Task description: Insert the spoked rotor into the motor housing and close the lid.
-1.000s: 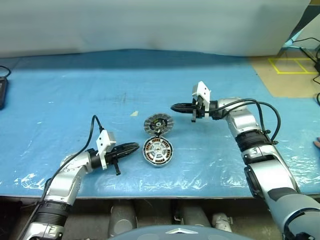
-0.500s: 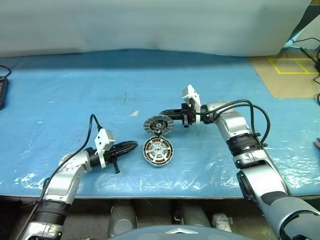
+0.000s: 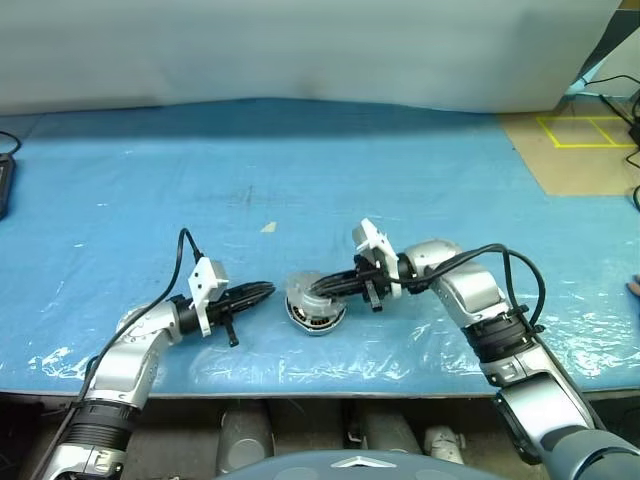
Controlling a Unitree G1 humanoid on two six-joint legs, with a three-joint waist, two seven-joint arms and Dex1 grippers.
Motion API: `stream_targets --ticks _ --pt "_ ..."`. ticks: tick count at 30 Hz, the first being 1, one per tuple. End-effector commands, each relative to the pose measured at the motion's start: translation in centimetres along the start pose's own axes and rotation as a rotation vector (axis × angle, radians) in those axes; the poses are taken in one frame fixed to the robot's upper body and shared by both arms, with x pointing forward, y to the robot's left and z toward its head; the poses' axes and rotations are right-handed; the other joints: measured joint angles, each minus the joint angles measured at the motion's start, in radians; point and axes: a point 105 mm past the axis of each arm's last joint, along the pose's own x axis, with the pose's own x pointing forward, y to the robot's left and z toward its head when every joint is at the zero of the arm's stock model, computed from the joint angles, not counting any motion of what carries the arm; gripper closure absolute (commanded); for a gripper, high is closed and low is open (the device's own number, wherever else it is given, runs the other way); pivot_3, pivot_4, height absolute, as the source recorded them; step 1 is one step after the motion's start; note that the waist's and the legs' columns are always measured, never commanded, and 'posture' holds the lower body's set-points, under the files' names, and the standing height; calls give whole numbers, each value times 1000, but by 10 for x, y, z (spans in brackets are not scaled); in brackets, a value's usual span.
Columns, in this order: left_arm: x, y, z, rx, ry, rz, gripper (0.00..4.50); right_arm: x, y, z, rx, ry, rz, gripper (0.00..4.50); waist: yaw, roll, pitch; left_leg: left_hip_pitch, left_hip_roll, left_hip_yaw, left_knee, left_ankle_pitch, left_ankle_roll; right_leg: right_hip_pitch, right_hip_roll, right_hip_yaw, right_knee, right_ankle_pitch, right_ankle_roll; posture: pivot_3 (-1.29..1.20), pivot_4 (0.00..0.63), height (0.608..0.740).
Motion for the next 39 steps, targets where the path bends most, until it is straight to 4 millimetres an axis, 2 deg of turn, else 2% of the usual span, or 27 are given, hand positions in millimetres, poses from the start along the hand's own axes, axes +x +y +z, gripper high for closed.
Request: stream_targets --ticks 1,12,16,20,24,26,28,38,39 --pt "-4 1 12 34 -26 12 4205 4 4 1 -6 -14 21 4465 0 0 0 0 0 0 0 0 0 0 0 0 0 0 0 0 150 740" --pt "-6 -2 11 27 -22 12 4205 3 -2 -34 0 83 -20 4465 -2 0 0 2 0 0 0 0 1 2 0 0 0 0 0 0 150 740" --pt "-5 -2 10 27 -22 9 4205 0 -9 -45 -87 132 -73 4465 -3 0 0 5 0 0 0 0 1 4 0 0 0 0 0 0 150 740" --pt "-3 -3 9 28 -24 4 4205 -5 -13 -36 -140 103 -104 4465 -4 -1 -1 8 0 0 0 0 1 7 0 1 0 0 0 0 150 740" --pt "-2 -3 9 30 -26 2 4205 -8 -14 -11 -183 56 -110 4465 -4 -1 0 8 0 0 -1 0 1 7 0 1 0 0 0 0 150 740" --pt "-2 -2 9 32 -24 2 4205 -6 -16 9 -250 -4 -142 4089 -4 -1 0 8 0 0 -1 0 1 6 0 1 -1 0 0 0 150 740" --pt "-1 -2 8 31 -21 -2 4205 -5 -14 19 -297 -28 -145 3583 -6 -1 0 6 0 0 -2 0 1 4 0 1 -2 0 0 0 150 740" --pt "-1 -4 6 26 -21 -4 4205 -1 -8 29 -288 -95 -119 132 -6 -1 0 1 -1 0 -3 0 1 1 0 0 -3 0 0 0 150 740" --pt "-1 -4 6 25 -20 -5 4205 0 -8 27 -284 -89 -113 38 -6 -1 0 1 -1 0 -3 0 1 1 0 0 -3 0 0 0 150 740"
